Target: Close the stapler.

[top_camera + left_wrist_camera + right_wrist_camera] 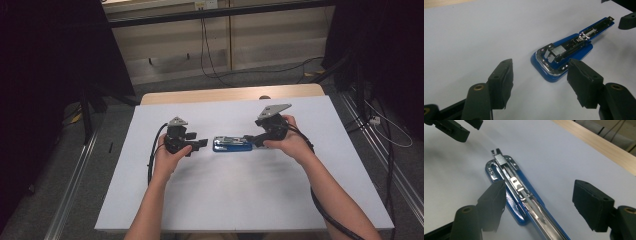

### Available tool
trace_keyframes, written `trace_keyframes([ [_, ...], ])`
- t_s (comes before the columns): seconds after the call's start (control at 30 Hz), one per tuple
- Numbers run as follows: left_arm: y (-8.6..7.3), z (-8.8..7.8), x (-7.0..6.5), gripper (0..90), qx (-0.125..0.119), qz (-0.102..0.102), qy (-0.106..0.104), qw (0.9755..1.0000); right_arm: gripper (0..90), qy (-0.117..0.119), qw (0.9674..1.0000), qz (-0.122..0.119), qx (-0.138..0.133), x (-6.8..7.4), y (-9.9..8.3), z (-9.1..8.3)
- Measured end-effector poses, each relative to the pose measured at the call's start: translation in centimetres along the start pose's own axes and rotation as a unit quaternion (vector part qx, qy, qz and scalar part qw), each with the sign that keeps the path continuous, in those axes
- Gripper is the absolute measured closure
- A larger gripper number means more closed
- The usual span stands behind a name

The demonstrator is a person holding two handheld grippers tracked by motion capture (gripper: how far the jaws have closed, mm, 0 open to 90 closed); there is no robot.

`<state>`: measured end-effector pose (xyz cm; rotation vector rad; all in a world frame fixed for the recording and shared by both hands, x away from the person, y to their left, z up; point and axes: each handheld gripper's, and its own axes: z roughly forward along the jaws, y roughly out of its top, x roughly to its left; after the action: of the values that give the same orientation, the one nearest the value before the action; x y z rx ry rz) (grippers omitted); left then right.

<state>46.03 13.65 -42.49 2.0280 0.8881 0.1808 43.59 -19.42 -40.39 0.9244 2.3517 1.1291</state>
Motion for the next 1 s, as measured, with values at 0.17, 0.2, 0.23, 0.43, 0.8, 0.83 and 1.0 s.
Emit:
trace_keyframes([
  [0.17, 0.0, 0.3, -0.3, 62.0, -0.001, 0.009, -0.003, 1.0, 25.7, -0.021, 0.9994, 0.026, -0.004, -0.4, -0.9, -1.4],
  [0.2, 0.0, 0.4, -0.3, 65.8, -0.001, 0.007, -0.004, 1.0, 25.7, -0.025, 0.9992, 0.029, -0.004, -0.5, -1.1, -1.7],
  [0.23, 0.0, 0.5, -0.4, 68.4, -0.001, 0.007, -0.004, 1.0, 25.7, -0.031, 0.9991, 0.029, -0.002, -0.6, -1.3, -2.0],
  [0.43, -0.2, 1.0, -0.5, 85.3, -0.001, 0.012, 0.004, 0.9999, 24.1, -0.062, 0.9968, 0.05, -0.004, -1.2, -2.5, -3.4],
  [0.8, -0.4, 1.9, -0.8, 90.0, -0.006, 0.009, 0.012, 0.9999, 27.2, -0.103, 0.9925, 0.067, -0.003, -2.3, -4.4, -5.5],
  [0.83, -0.4, 2.0, -0.8, 90.0, -0.005, 0.008, 0.012, 0.9999, 27.9, -0.106, 0.9919, 0.07, -0.005, -2.3, -4.6, -5.6],
  [1.0, -0.5, 2.3, -0.7, 90.0, -0.001, 0.011, 0.016, 0.9998, 49.8, -0.111, 0.9905, 0.08, 0.012, -2.7, -5.9, -5.2],
])
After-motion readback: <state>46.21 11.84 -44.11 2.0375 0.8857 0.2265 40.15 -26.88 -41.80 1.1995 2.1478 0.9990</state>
